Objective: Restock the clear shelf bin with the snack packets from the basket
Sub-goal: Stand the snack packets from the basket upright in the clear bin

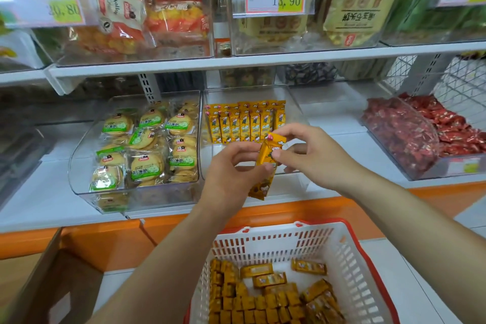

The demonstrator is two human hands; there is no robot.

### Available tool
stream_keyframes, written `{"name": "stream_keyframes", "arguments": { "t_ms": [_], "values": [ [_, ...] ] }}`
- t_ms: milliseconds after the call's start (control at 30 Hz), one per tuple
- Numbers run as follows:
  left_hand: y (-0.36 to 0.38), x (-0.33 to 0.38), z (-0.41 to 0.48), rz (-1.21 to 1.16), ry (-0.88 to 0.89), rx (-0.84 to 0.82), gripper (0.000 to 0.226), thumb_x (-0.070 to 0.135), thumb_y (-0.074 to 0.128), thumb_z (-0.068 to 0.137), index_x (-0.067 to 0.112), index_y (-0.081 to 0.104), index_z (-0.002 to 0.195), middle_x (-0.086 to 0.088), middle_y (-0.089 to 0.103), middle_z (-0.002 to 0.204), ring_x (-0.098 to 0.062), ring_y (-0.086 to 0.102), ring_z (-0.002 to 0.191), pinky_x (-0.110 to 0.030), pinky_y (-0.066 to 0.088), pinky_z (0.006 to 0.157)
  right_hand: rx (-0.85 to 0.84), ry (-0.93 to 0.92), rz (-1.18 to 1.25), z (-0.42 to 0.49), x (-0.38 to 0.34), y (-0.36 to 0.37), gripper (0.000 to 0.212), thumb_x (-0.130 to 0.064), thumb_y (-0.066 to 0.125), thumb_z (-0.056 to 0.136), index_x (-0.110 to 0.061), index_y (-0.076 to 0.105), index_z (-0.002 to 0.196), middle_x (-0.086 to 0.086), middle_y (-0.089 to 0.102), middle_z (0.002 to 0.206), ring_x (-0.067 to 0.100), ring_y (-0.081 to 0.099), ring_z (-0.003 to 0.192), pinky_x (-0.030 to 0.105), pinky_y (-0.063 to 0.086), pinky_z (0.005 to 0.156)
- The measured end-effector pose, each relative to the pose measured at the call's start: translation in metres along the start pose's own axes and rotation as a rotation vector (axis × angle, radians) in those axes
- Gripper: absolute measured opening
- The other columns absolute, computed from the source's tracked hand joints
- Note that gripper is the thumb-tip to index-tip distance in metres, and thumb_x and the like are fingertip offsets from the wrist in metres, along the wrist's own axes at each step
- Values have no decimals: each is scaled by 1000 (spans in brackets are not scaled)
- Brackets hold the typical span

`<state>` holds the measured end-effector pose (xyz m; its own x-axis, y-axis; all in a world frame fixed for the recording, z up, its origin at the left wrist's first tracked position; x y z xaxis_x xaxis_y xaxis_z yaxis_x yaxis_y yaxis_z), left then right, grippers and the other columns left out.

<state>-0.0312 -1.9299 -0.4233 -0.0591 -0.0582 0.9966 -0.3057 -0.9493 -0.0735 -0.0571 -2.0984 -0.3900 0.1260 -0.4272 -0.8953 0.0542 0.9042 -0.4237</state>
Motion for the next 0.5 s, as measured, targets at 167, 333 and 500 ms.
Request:
{"name": "stream_keyframes", "arguments": {
  "t_ms": [167,333,500],
  "values": [
    [17,14,34,175,62,-16,29,19,85,82,33,66,99,10,75,98,-11,74,85,-25,60,71,-46,5,47,28,10,-28,24,-10,77,84,-18,67,104,3,67,98,19,69,76,35,61,74],
    [30,3,111,232,95,-70,19,16,80,87,20,70,102,5,73,86,-11,72,79,-31,59,75,86,-98,-109,62,36,-65,30,-1,76,83,-23,64,99,0,68,90,10,63,71,30,56,73],
    [26,-30,193,1086,322,104,39,35,74,86,27,67,123,-1,68,119,-24,60,113,-33,46,91,147,-165,-419,105,66,-81,31,-7,77,80,-22,70,106,-1,73,96,23,70,88,44,55,87]
  ]
}}
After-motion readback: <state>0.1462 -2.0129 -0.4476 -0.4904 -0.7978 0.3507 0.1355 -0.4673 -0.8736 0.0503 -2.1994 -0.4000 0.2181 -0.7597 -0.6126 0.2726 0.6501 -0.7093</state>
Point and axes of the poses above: each hand's wrist, its own z-axis towards the middle knuckle, its own y-axis out of the palm, x = y × z, the point moved 4 cm from there along z, towards the middle knuckle
